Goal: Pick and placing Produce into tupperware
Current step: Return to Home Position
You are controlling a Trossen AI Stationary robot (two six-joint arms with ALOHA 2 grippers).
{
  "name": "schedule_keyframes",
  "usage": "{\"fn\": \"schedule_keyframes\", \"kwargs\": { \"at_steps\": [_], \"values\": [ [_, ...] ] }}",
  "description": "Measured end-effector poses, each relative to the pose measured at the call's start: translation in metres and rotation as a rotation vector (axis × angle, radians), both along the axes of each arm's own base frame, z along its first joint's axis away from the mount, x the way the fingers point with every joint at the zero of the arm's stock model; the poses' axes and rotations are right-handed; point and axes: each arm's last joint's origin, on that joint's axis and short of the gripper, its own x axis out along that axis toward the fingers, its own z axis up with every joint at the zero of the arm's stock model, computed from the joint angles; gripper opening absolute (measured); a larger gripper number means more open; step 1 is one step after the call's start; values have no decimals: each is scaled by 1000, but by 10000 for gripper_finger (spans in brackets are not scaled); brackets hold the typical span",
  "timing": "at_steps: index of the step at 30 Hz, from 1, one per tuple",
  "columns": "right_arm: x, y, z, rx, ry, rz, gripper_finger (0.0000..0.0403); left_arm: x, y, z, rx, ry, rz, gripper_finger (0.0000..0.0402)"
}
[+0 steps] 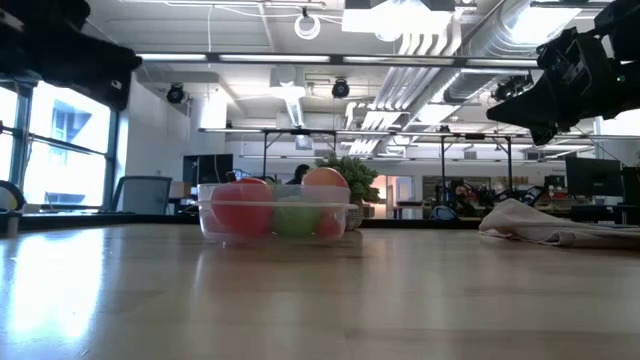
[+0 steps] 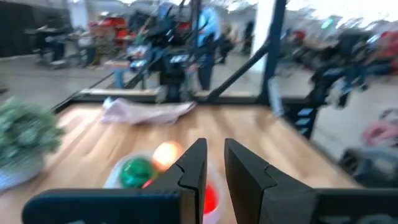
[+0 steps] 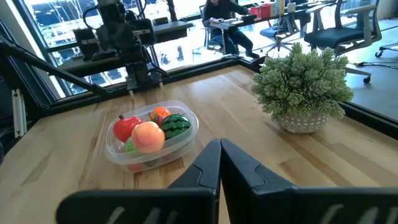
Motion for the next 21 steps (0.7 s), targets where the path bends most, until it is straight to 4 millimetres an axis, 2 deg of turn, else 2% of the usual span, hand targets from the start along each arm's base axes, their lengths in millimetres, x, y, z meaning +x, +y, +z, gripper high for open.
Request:
{"fn": "schedule_keyframes", "kwargs": {
  "at_steps": [8, 21],
  "values": [
    [0, 0, 0, 0, 0, 0, 0, -1, 5, -11, 48, 112, 159, 46],
    [0, 0, 0, 0, 0, 0, 0, -1, 5, -11, 45, 113, 162, 47]
  ]
}}
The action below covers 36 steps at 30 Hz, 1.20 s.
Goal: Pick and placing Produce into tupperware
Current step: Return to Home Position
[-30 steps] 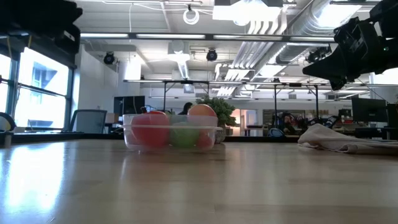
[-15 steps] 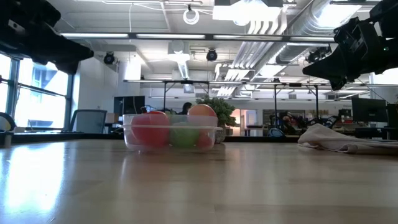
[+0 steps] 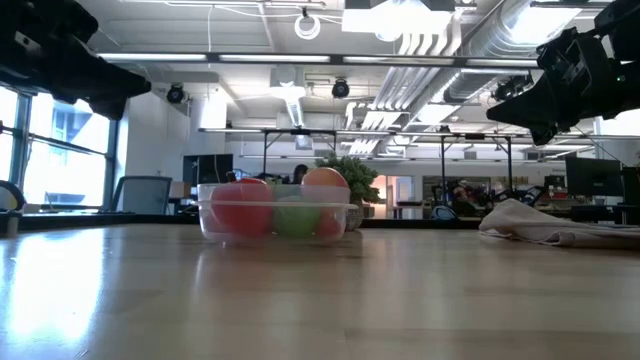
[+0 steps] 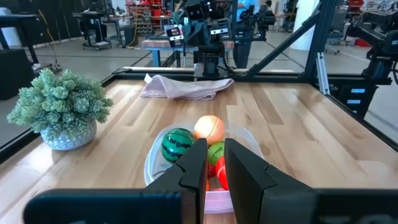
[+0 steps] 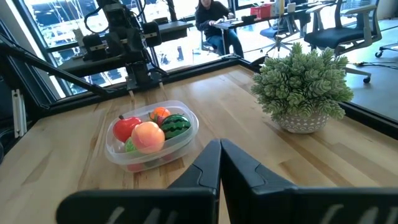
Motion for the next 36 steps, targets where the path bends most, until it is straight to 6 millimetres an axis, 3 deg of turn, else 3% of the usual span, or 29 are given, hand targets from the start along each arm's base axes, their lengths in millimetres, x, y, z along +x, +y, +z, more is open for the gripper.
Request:
{"fn": "schedule_keyframes", "kwargs": {
  "at_steps": [29, 32, 36],
  "values": [
    [0, 0, 0, 0, 0, 0, 0, 0, 0, 0, -1, 0, -2, 46],
    [0, 0, 0, 0, 0, 0, 0, 0, -4, -1, -18, 12, -155, 46],
    [0, 0, 0, 0, 0, 0, 0, -4, -19, 1, -24, 4, -690, 46]
  ]
}}
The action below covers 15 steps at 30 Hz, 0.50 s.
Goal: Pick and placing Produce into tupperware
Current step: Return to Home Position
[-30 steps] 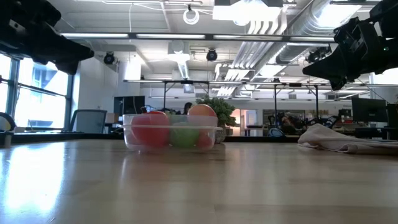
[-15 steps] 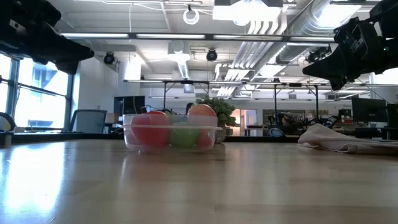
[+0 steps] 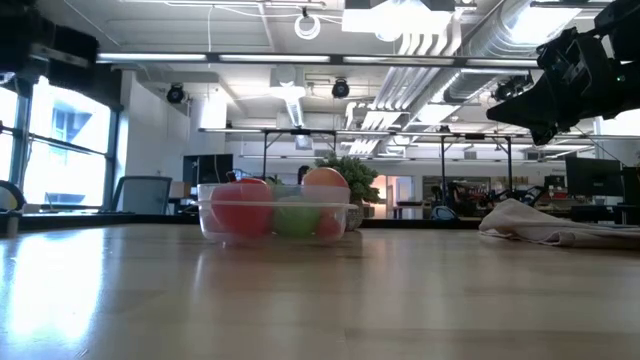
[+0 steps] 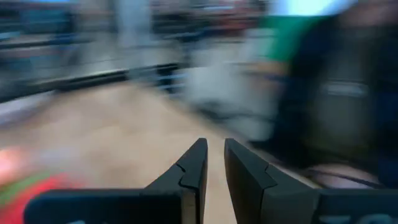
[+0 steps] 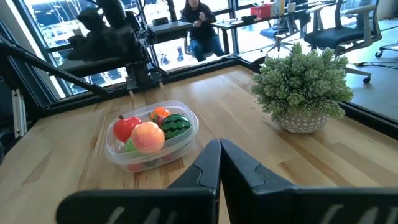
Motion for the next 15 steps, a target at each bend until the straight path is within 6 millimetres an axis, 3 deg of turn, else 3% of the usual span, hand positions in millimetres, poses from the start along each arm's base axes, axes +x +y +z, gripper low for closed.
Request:
{"fn": "schedule_keyframes", "kwargs": {
  "at_steps": [3, 6, 15],
  "values": [
    [0, 0, 0, 0, 0, 0, 0, -6, -7, 1, -31, -3, -309, 46],
    [0, 0, 0, 0, 0, 0, 0, -9, -9, 1, -49, -1, -446, 46],
    [0, 0, -1, 1, 8, 0, 0, -7, -8, 1, -36, -4, -361, 46]
  ]
}}
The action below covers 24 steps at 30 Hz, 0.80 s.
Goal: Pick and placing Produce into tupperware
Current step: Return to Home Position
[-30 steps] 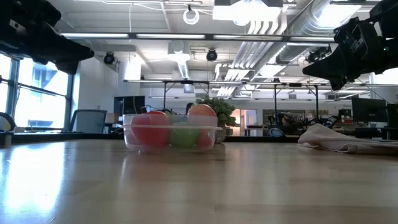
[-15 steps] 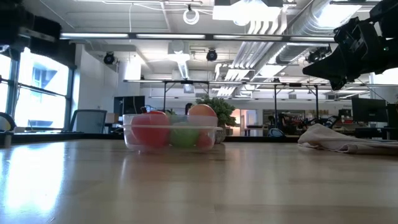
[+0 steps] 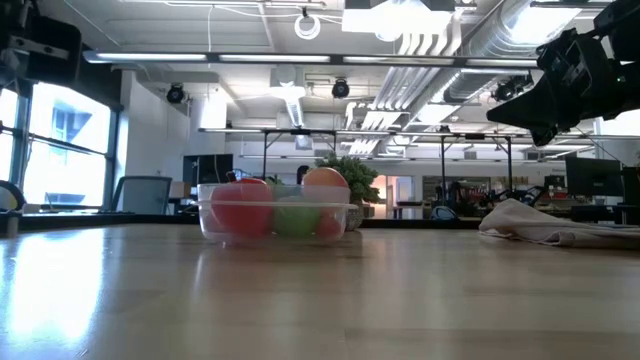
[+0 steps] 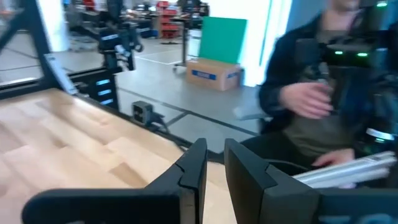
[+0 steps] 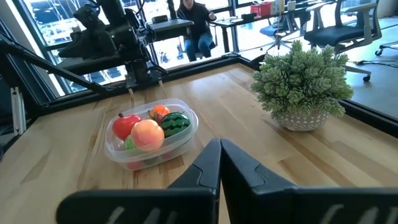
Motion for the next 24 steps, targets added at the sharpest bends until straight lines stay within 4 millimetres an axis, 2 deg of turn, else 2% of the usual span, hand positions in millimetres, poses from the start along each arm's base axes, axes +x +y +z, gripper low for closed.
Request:
{"fn": "schedule_keyframes", "kwargs": {
  "at_steps": [7, 10, 13, 24],
  "values": [
    [0, 0, 0, 0, 0, 0, 0, 2, 1, 0, 0, 10, 72, 46],
    [0, 0, 0, 0, 2, 0, 0, 2, 2, 0, 48, -40, 95, 46],
    [0, 0, 0, 1, 5, 0, 0, 4, 3, -1, 113, -97, 157, 46],
    [0, 0, -1, 1, 7, 0, 0, 7, 9, -1, 154, -90, 372, 46]
  ]
}}
